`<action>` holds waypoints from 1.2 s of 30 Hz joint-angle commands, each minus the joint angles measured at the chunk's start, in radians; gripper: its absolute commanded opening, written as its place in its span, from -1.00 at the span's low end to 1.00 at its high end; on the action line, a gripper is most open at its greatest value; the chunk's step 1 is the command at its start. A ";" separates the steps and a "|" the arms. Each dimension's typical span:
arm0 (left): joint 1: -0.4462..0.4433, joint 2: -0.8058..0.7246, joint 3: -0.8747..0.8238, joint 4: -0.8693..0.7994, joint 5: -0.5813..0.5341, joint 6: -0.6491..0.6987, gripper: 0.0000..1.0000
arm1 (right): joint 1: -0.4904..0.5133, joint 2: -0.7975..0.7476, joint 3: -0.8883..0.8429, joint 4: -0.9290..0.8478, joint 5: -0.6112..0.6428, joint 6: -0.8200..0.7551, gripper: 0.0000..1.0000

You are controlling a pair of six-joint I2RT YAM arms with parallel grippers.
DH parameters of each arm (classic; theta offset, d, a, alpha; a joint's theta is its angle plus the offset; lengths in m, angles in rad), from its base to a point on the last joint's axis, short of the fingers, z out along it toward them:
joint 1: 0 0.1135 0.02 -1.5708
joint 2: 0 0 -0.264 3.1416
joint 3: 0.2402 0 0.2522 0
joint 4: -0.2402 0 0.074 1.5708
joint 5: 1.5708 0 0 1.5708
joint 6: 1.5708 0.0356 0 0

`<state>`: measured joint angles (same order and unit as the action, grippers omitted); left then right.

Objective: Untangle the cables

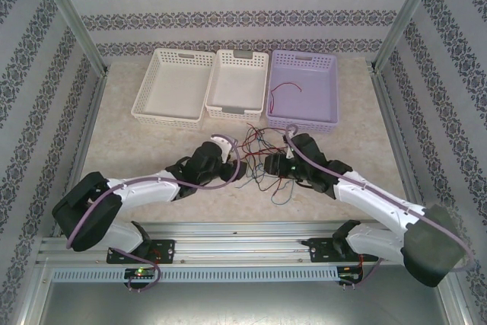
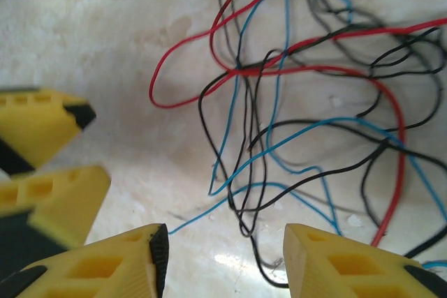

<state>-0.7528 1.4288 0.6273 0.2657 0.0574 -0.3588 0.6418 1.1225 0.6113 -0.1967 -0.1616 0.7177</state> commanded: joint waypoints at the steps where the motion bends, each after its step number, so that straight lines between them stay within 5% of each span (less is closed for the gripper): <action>1: 0.031 0.046 0.061 -0.149 -0.051 0.006 0.32 | 0.042 0.038 0.008 0.044 0.044 -0.035 -0.03; 9: 0.081 0.182 0.145 -0.154 0.091 -0.025 0.33 | 0.072 0.079 -0.012 0.097 0.048 -0.024 -0.03; 27: 0.095 0.310 0.245 -0.230 -0.085 0.035 0.25 | 0.085 0.042 -0.035 0.098 0.051 -0.032 -0.04; 36: 0.095 0.380 0.299 -0.245 -0.099 0.050 -0.01 | 0.102 0.049 -0.038 0.107 0.047 -0.035 -0.04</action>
<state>-0.6655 1.7897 0.9005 0.0471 -0.0231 -0.3317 0.7315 1.1744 0.5869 -0.1135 -0.1284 0.6994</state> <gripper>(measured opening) 0.503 0.482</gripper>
